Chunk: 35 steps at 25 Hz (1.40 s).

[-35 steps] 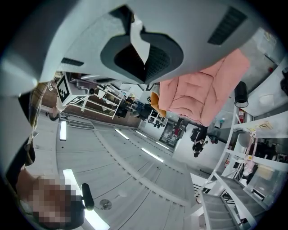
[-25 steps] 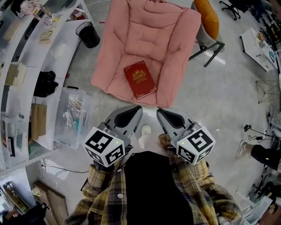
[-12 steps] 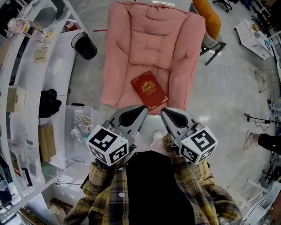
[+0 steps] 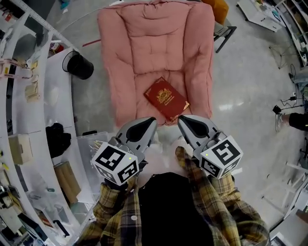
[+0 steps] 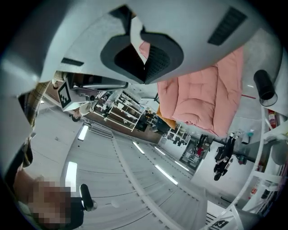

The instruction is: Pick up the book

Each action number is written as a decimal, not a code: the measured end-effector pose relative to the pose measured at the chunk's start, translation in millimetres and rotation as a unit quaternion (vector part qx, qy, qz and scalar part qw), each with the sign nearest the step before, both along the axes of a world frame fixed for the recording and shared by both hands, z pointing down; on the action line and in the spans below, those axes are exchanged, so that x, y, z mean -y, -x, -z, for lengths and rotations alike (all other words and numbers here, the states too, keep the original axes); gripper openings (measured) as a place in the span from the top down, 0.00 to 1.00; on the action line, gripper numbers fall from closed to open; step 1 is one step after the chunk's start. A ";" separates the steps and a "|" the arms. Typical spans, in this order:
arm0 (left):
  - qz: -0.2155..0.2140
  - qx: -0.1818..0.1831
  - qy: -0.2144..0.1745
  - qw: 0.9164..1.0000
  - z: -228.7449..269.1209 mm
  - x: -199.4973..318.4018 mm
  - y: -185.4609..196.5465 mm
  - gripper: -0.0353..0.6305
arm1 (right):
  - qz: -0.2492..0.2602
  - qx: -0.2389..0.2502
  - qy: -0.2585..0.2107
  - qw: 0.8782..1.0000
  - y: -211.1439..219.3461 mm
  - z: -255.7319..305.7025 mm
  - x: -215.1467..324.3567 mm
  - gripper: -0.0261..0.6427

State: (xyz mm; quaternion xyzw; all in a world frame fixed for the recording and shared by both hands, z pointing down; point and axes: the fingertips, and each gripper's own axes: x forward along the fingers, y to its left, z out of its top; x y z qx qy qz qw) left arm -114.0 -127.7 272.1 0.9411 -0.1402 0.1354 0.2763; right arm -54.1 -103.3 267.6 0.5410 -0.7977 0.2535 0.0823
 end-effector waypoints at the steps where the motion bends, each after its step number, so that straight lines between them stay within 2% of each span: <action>1: -0.004 0.003 0.007 1.000 -7.4 1.1 -0.2 0.94 | -0.008 0.002 0.005 1.000 -1.4 -5.2 0.5 0.93; 6: -0.014 0.001 0.049 0.999 -43.2 3.3 -10.5 0.94 | -0.022 0.016 0.042 0.999 -7.7 -35.1 2.0 0.93; 13: -0.005 0.011 0.104 0.995 -99.7 0.5 -29.8 0.94 | -0.007 0.027 0.072 0.997 -21.9 -74.2 8.3 0.93; 18: 0.013 0.002 0.176 0.984 -152.0 -4.0 -35.9 0.94 | -0.005 0.027 0.080 0.996 -35.6 -100.1 10.7 0.93; 22: 0.026 -0.003 0.219 0.975 -194.0 -6.4 -42.8 0.94 | -0.007 0.036 0.087 0.996 -42.8 -122.8 8.7 0.93; 30: 0.032 0.032 0.253 0.966 -284.6 -14.8 -56.0 0.94 | -0.006 0.058 0.111 0.992 -42.8 -173.7 4.7 0.93; 35: 0.060 0.022 0.312 0.948 -333.2 -23.3 -53.8 0.84 | -0.006 0.060 0.121 0.991 -45.9 -200.0 5.9 0.93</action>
